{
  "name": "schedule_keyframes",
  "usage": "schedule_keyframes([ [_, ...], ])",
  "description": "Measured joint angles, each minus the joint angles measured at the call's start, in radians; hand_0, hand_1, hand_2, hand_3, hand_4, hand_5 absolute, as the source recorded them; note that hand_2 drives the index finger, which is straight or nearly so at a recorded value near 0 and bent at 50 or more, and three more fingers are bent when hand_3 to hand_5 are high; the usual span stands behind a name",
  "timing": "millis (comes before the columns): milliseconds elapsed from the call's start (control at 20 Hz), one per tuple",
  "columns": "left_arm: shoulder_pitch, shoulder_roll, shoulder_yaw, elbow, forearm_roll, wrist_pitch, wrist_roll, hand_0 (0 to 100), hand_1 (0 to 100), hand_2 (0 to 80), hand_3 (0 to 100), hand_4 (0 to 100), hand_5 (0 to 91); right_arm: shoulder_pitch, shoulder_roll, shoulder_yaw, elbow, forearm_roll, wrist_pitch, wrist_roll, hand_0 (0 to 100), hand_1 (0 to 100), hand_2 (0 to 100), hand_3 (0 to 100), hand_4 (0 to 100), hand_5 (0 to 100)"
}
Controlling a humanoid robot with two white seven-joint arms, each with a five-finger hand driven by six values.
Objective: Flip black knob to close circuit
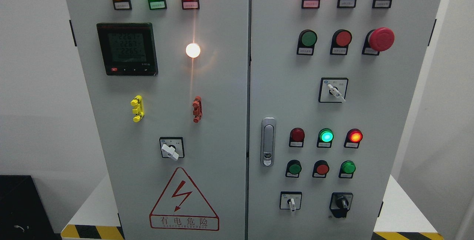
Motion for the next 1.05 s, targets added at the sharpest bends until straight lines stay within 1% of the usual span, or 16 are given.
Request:
schedule_keyframes([
  [50,0.000,0.000,0.000,0.000,0.000,0.000,0.000,12,56,0.0,0,0,0.0,0.012,0.000,0.003,-0.008,-0.028,-0.012,-0.003,0,0,12,23,18,10],
  [100,0.000,0.000,0.000,0.000,0.000,0.000,0.000,12,56,0.0,0,0,0.0,0.023,-0.001,0.006,-0.014,-0.059,-0.029,-0.004,0,0,10,21,16,7],
  [200,0.000,0.000,0.000,0.000,0.000,0.000,0.000,12,56,0.0,0,0,0.0,0.038,-0.001,0.010,-0.024,-0.100,-0.044,0.014,0,0,7,14,8,0],
  [300,0.000,0.000,0.000,0.000,0.000,0.000,0.000,12,56,0.0,0,0,0.0,0.050,-0.002,0.015,-0.034,-0.133,-0.051,0.041,0,0,6,11,4,0],
  [400,0.000,0.000,0.000,0.000,0.000,0.000,0.000,12,56,0.0,0,0,0.0,0.058,-0.002,0.018,-0.041,-0.153,-0.054,0.060,0,0,4,9,3,0],
  [550,0.000,0.000,0.000,0.000,0.000,0.000,0.000,12,56,0.0,0,0,0.0,0.065,-0.003,0.023,-0.050,-0.176,-0.057,0.076,0,0,3,7,2,0],
  [1050,0.000,0.000,0.000,0.000,0.000,0.000,0.000,12,56,0.0,0,0,0.0,0.083,-0.004,0.037,-0.068,-0.228,-0.058,0.085,0,0,2,6,1,0],
])
